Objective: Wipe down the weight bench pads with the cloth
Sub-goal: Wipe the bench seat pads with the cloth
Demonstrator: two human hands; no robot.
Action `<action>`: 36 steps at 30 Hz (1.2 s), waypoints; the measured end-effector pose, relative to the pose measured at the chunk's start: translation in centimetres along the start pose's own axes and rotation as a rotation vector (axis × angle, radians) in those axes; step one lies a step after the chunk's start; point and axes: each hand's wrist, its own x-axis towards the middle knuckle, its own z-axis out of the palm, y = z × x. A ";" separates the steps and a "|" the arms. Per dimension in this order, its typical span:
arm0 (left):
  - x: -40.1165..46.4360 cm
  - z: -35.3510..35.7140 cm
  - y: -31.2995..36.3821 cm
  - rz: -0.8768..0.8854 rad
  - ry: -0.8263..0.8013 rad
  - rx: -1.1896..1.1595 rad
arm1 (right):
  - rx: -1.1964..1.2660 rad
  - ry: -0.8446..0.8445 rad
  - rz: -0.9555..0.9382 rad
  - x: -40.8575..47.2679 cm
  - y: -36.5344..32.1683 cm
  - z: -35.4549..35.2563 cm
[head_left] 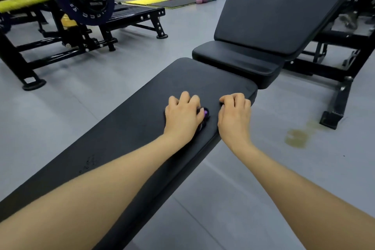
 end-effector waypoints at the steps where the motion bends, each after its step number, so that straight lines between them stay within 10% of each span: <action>1: 1.3 0.4 0.5 -0.017 -0.006 0.027 | 0.001 0.010 0.011 0.0 -0.2 0.1; 36: -2.4 -0.5 1.4 0.195 -0.022 0.008 | 0.044 -0.509 0.126 -0.3 -1.3 -4.8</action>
